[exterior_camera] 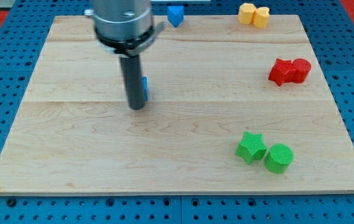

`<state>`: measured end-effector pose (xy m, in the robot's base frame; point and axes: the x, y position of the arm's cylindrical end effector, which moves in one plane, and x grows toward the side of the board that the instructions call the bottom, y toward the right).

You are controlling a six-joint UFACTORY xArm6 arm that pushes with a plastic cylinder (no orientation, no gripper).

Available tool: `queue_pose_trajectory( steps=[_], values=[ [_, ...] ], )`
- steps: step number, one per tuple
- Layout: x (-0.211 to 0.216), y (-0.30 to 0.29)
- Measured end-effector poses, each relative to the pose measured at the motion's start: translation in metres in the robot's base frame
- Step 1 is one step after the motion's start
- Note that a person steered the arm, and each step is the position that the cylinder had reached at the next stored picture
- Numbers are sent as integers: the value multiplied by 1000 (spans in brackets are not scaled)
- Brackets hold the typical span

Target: Move blue cube towards top center

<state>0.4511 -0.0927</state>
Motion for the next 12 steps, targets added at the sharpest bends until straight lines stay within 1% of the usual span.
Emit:
queue_pose_trajectory(
  steps=[1, 2, 3, 4, 5, 7, 9, 10, 11, 12],
  values=[
    [-2, -13],
    [8, 13],
    [12, 15],
    [2, -1],
    [-47, 0],
    [-117, 0],
    [-45, -36],
    [-66, 17],
    [-76, 76],
    [-79, 84]
  ],
)
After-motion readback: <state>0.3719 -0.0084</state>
